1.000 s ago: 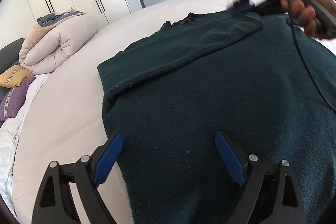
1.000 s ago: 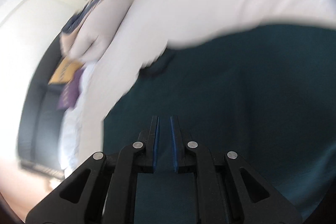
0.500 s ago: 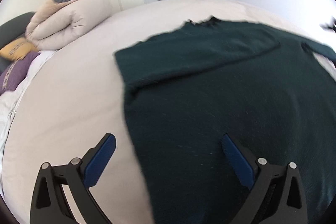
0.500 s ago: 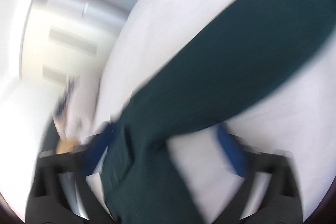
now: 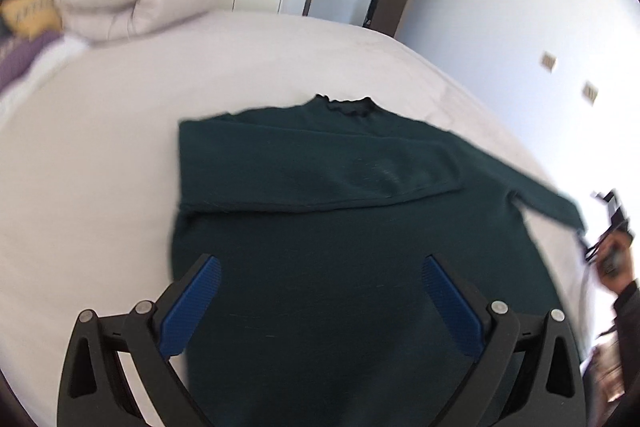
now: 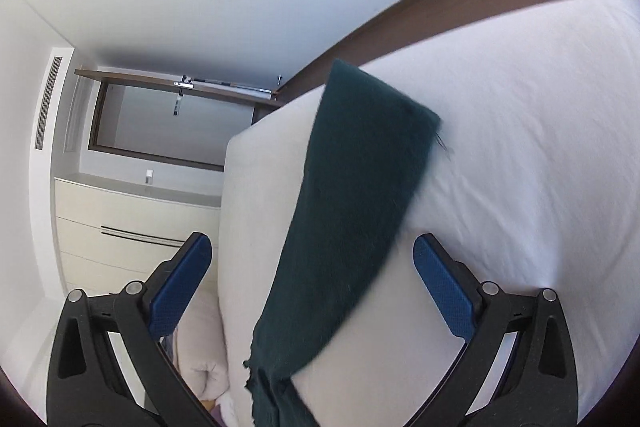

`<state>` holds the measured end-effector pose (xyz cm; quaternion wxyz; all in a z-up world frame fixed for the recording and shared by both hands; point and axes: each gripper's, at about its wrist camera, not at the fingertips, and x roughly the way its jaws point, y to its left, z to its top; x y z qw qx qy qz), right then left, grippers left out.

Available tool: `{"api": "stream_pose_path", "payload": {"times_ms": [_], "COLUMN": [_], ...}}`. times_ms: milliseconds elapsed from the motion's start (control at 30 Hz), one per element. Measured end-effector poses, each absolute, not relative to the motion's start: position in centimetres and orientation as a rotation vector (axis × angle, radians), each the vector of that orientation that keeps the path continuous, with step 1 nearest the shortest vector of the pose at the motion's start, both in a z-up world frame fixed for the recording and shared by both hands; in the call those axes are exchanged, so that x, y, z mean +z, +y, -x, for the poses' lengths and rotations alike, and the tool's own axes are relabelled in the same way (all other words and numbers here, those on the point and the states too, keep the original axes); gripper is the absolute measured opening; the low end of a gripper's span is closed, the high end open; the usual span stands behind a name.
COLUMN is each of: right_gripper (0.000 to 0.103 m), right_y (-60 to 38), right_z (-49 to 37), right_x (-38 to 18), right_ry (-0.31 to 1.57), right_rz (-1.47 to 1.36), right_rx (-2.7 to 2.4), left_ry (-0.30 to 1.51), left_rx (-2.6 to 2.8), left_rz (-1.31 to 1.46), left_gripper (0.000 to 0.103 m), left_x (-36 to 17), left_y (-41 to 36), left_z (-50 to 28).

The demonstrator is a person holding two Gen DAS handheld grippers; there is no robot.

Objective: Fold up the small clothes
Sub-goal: 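Grasp the other sleeve cuff with the right gripper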

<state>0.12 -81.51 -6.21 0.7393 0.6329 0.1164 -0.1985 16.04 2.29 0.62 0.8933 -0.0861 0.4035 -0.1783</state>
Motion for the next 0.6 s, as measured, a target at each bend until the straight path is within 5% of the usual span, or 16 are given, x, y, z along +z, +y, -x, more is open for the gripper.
{"api": "stream_pose_path", "payload": {"times_ms": [133, 367, 467, 600], "right_gripper": [0.094, 0.029, 0.015, 0.011], "right_y": [-81.4, -78.6, -78.4, -72.3], "right_z": [-2.8, -6.0, -5.9, -10.9], "right_x": [-5.9, -7.1, -6.2, -2.6], "right_ry": [0.247, 0.339, 0.387, 0.440], "right_rz": [-1.377, -1.348, -1.283, -1.094], "right_rx": [-0.464, -0.502, -0.512, -0.472], "left_ry": [0.891, 0.912, 0.920, 0.922], "left_rx": [-0.366, -0.368, -0.375, -0.382], "left_rz": [0.351, 0.382, 0.406, 0.433], "left_gripper": [0.102, 0.101, 0.100, 0.100], "left_x": [-0.3, -1.2, -1.6, -1.7], "left_y": [3.3, 3.3, 3.5, 3.7], "left_z": [-16.9, -17.6, -17.9, -18.6]}}
